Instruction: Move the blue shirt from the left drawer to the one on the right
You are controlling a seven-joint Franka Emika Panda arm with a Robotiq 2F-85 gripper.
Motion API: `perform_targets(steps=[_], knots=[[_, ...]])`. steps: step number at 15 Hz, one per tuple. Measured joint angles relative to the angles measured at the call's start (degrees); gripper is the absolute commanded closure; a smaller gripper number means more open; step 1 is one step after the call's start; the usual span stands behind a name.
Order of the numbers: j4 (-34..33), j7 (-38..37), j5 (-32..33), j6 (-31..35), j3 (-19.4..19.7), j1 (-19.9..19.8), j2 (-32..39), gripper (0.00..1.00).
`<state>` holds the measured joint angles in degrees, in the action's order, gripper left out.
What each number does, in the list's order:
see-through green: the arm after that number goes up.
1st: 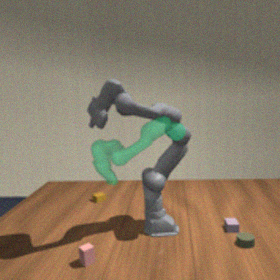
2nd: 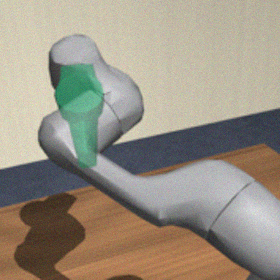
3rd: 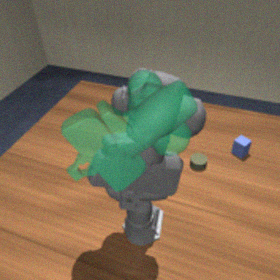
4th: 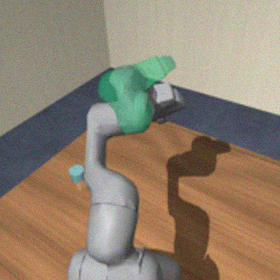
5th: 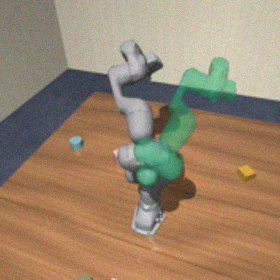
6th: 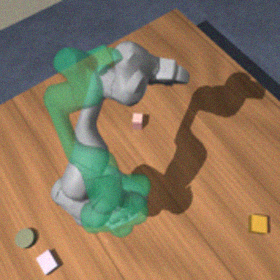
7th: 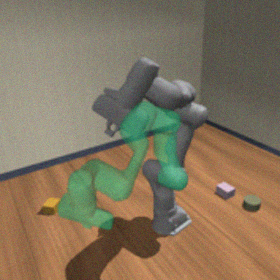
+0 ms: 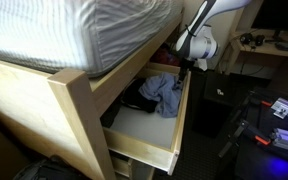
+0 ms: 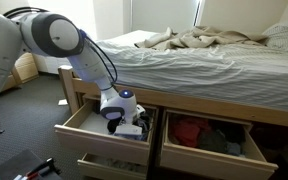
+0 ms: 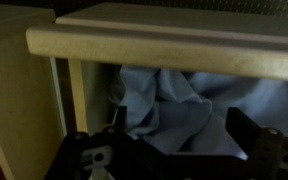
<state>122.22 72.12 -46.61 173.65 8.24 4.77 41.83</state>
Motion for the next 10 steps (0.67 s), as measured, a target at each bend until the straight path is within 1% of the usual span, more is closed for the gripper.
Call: perform_targets(steps=[2,4,5,6,9,10], knots=[[-2.0,-0.6,1.6,-2.6,1.4,0.4,3.2,0.0],[-3.5,-0.6,2.9,-4.6,1.9,0.7,5.0,0.0],[-3.8,-2.5,6.6,-4.8,1.5,0.2,5.4,0.25],[-3.9,-6.2,11.7,-4.7,0.7,-0.8,5.4,0.26],[-4.4,-15.7,25.6,-3.4,-1.7,-4.2,5.4,0.48],[-4.5,-18.5,29.8,-2.2,-2.4,-5.4,5.4,0.11]])
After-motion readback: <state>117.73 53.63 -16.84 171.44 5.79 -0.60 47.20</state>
